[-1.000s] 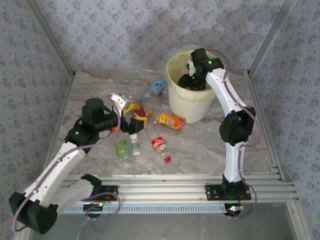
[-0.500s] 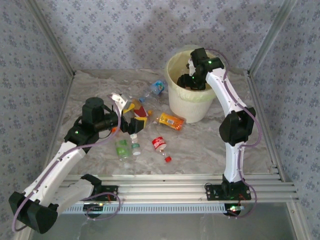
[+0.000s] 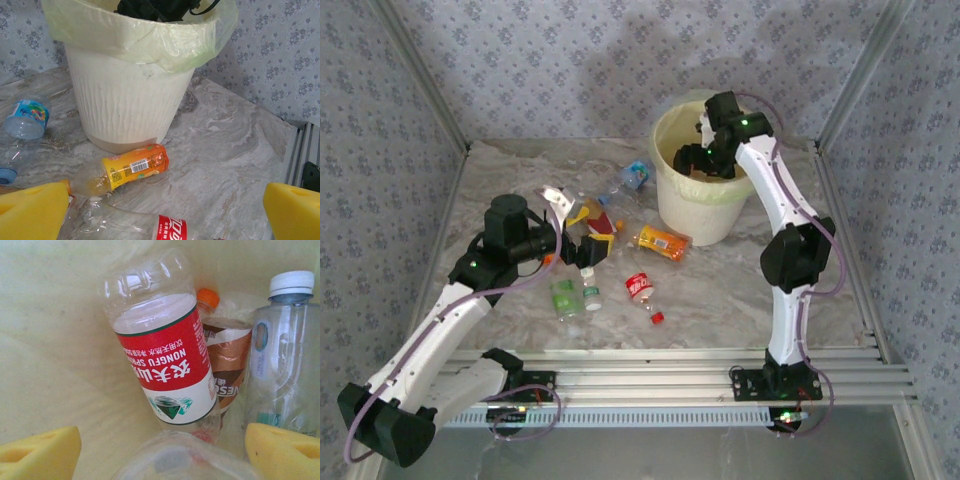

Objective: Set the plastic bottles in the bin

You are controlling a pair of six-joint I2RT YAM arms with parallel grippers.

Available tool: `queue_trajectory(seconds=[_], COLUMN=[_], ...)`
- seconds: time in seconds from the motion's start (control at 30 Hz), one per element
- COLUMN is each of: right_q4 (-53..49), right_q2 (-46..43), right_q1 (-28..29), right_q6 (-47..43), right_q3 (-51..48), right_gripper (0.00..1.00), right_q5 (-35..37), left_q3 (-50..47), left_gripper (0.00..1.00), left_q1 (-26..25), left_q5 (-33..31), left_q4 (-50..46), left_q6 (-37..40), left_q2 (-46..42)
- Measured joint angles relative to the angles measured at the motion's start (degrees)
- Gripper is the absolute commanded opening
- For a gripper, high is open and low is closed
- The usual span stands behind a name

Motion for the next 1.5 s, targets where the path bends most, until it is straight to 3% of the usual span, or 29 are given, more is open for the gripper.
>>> queue_trajectory(seconds=[0.5,0.7,1.03,1.2,1.5], right_q4=[3.1,4.6,9.5,14.3,22.4], right_q2=[-17.7,-26.2,-42.0,-49.8,-54.5], right_q1=[1.8,7.1,18.8,22.1,27.2], right_q6=[-5.3,-6.6,-4.0,0.6,4.8], right_q3=[-4.4,-11.0,-31.8,-42.8,-57.0], right_gripper=[0.89,0.89,0.9,0.91,0.98], right_q5=[5.7,7.5,7.6,5.4,0.7], left_q3=[0.0,0.0,0.1,1.7,3.7], left_gripper=[1.0,0.99,1.0,1.0,1.0], left_q1=[0.9,0.9,0.9,0.9,0.8], left_q5=[-0.6,-2.9,-10.0,-17.1,-32.6], left_q4=[-0.5,-2.2,-7.3,-15.8,-37.5], left_q6=[1.0,2.8,3.6,-1.6,-23.0], left_q2=[0.5,0.5,-0.8,-2.1,-2.4])
